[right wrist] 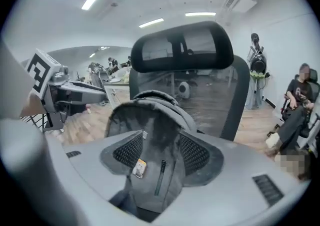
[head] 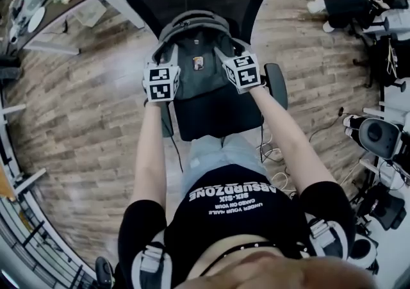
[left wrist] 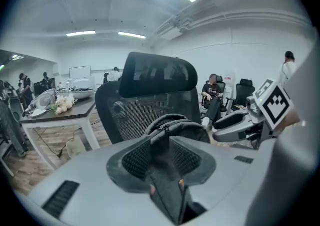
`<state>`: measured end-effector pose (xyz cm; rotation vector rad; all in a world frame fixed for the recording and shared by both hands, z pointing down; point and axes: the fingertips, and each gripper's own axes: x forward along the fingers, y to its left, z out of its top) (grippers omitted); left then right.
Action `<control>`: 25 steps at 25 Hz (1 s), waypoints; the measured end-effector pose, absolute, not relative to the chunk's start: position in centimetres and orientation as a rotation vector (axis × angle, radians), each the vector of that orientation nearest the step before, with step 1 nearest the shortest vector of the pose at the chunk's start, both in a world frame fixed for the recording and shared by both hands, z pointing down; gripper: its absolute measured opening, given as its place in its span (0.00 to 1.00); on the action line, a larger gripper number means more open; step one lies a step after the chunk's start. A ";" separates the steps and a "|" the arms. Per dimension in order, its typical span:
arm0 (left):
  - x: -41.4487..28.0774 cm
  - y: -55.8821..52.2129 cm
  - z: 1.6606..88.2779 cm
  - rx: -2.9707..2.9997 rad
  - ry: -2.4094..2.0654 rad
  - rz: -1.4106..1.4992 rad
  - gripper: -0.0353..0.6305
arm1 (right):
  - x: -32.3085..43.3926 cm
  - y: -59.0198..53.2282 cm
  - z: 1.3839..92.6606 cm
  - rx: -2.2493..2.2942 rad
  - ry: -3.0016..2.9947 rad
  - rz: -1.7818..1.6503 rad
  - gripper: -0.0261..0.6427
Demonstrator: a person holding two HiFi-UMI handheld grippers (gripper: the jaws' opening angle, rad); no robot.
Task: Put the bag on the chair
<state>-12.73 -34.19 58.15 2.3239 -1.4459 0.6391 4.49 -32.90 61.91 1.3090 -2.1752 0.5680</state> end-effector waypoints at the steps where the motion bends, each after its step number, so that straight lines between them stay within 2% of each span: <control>1: -12.3 -33.5 57.4 2.344 -1.421 0.638 0.24 | 4.0 -32.3 60.6 1.304 -2.209 0.549 0.39; 3: -11.7 -32.3 55.6 2.382 -1.404 0.634 0.18 | 3.1 -31.2 58.0 1.303 -2.265 0.510 0.30; 5: -11.3 -31.1 53.5 2.416 -1.404 0.617 0.13 | 2.3 -29.8 55.7 1.302 -2.312 0.501 0.17; 9: -10.4 -26.9 50.8 2.415 -1.392 0.535 0.09 | 1.2 -25.2 52.5 1.225 -2.416 0.588 0.07; 16: -10.1 -18.9 50.5 2.325 -1.305 0.449 0.08 | 0.6 -18.1 50.1 1.173 -2.478 0.724 0.06; 21: -8.7 -15.7 49.0 2.340 -1.247 0.369 0.08 | 2.2 -15.1 49.1 1.205 -2.456 0.685 0.06; 25: -6.9 -14.7 48.0 2.431 -1.210 0.414 0.08 | 2.5 -14.2 48.7 1.207 -2.436 0.630 0.06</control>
